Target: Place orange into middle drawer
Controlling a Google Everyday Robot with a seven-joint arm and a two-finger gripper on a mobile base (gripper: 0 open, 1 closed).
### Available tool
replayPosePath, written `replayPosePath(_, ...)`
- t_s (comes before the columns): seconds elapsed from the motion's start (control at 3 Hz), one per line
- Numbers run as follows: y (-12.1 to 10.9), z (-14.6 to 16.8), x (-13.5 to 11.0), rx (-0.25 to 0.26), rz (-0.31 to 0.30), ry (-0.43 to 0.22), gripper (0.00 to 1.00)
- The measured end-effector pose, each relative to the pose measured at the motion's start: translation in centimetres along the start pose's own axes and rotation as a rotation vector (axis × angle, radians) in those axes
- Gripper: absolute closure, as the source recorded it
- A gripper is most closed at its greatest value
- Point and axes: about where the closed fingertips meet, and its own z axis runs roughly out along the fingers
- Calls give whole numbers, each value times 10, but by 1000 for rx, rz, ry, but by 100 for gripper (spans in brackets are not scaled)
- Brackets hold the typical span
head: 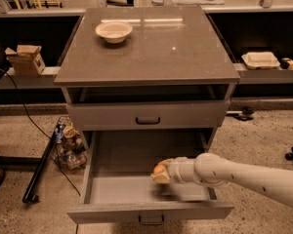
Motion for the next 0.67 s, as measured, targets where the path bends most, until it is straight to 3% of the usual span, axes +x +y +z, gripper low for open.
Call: replayPosePath(0.67,-14,18,23,41,51,11,59)
